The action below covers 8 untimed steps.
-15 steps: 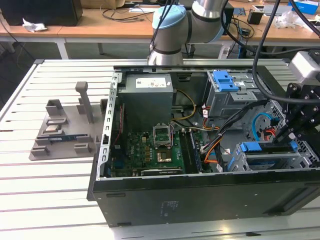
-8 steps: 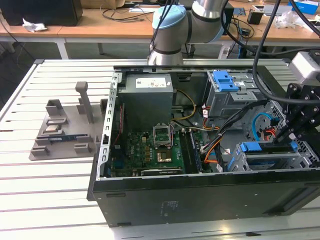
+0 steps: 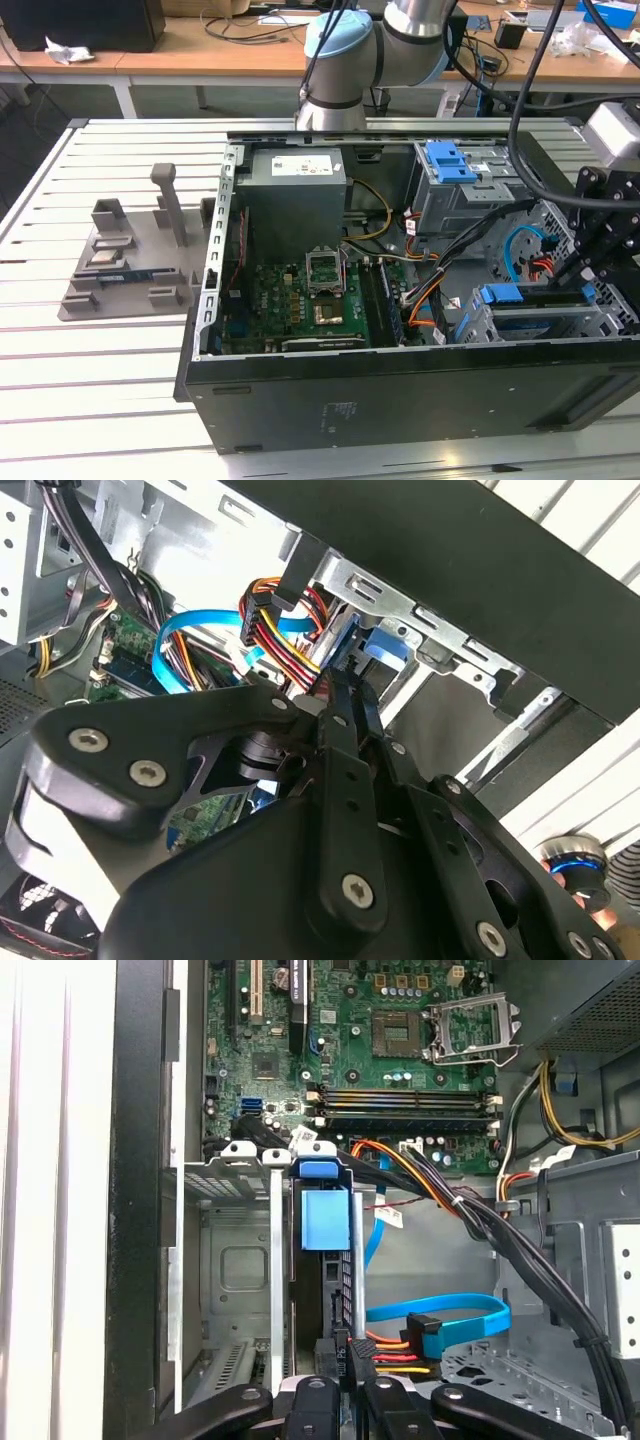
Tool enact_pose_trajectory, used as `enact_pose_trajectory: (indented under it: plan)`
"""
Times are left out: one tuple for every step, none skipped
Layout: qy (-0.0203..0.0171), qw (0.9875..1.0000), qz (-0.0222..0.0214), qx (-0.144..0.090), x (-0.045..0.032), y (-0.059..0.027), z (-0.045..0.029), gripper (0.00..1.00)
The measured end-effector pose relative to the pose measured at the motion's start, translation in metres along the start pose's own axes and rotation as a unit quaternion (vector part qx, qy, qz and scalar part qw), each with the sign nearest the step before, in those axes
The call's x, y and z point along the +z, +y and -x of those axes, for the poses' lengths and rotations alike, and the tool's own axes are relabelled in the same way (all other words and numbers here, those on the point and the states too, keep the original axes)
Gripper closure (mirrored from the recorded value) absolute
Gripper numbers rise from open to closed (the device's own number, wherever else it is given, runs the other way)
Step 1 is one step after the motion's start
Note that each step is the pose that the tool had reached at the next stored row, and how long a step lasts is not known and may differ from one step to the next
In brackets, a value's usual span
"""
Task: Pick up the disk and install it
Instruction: 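Insert the first disk wire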
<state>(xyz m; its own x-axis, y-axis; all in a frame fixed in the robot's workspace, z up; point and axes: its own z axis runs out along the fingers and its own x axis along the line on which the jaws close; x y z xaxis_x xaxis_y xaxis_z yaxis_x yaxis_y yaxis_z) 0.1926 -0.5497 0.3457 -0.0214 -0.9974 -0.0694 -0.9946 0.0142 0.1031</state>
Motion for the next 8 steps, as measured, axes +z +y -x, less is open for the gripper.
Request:
enact_pose_trajectory:
  plan:
    - [0.0, 1.0, 0.0, 0.0, 0.0002, 0.0, 0.0, 0.84]
    - [-0.0001, 1.0, 0.0, 0.0, 0.0005, 0.0, 0.0, 0.84]
    - [-0.0001, 1.0, 0.0, 0.0, 0.0012, -0.0001, 0.0, 0.84]
    - [0.0, 1.0, 0.0001, 0.0, 0.0018, -0.0002, -0.0001, 0.84]
    - [-0.0001, 1.0, 0.0001, 0.0, 0.0023, -0.0002, -0.0002, 0.84]
    - [0.0, 1.0, 0.0002, 0.0, 0.0026, -0.0002, -0.0002, 0.84]
    - [0.0, 1.0, 0.0004, 0.0, 0.0033, -0.0004, -0.0003, 0.84]
    - [0.0, 1.0, 0.0005, 0.0, 0.0037, -0.0006, -0.0003, 0.84]
